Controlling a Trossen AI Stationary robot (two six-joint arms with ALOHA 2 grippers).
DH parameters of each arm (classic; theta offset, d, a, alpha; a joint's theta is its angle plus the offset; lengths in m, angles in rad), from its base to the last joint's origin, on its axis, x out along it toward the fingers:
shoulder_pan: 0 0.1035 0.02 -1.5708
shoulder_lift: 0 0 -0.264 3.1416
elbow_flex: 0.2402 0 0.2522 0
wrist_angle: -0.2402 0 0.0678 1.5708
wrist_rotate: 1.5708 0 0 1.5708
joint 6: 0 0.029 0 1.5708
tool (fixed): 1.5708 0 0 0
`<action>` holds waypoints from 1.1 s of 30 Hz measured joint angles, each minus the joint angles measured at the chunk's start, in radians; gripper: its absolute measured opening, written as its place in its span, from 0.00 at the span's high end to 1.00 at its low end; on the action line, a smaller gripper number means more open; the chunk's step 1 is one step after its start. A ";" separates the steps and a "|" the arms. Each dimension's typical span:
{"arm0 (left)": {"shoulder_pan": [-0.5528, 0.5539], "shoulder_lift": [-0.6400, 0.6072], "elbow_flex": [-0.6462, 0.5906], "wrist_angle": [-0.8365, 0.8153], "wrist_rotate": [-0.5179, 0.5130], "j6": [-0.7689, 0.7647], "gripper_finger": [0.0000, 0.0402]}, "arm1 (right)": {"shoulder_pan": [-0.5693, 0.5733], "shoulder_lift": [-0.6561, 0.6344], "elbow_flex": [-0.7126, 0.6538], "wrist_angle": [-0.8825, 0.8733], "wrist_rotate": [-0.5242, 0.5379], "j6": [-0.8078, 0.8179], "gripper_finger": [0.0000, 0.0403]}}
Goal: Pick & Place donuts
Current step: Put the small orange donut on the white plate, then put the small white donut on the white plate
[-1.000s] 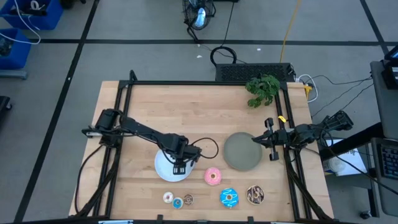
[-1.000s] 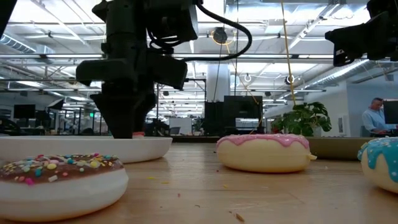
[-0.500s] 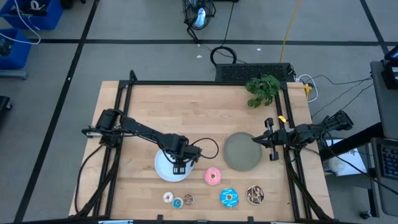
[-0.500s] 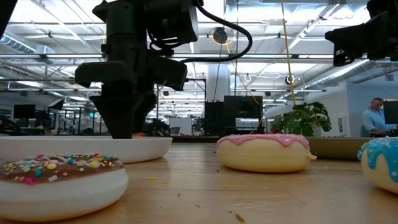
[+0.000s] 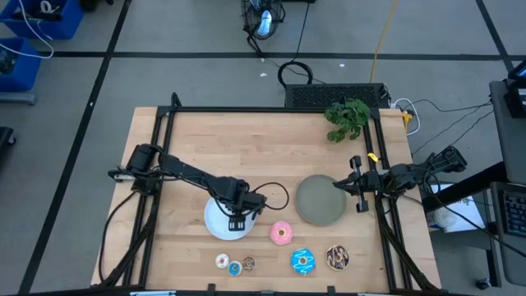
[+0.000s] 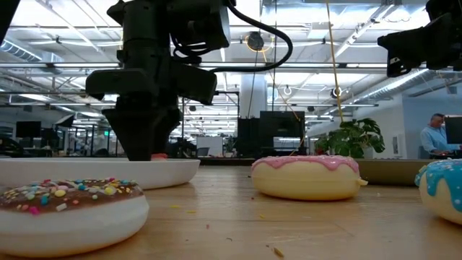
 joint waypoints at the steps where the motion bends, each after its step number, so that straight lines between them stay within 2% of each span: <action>1: 0.000 0.000 0.000 0.000 -0.001 0.000 0.34 | 0.000 0.000 0.000 0.000 0.000 0.000 1.00; 8: 0.000 0.000 0.000 0.000 -0.055 -0.003 0.20 | 0.000 0.000 0.000 0.000 -0.001 0.000 1.00; 12: 0.000 0.000 0.002 -0.006 -0.064 0.003 0.18 | 0.000 0.000 0.000 0.000 -0.001 0.000 1.00; 17: -0.003 -0.002 0.077 -0.122 -0.039 -0.004 0.18 | 0.000 0.000 0.000 0.000 -0.001 -0.001 1.00; 22: -0.030 -0.002 0.223 -0.294 -0.038 -0.020 0.18 | 0.000 0.000 0.000 0.000 -0.001 -0.002 1.00; 29: -0.108 -0.004 0.564 -0.570 -0.037 -0.068 0.18 | 0.000 0.000 0.000 0.000 -0.001 -0.002 1.00; 33: -0.168 -0.007 0.709 -0.692 -0.059 -0.123 0.29 | 0.000 0.000 0.000 0.000 -0.001 -0.001 1.00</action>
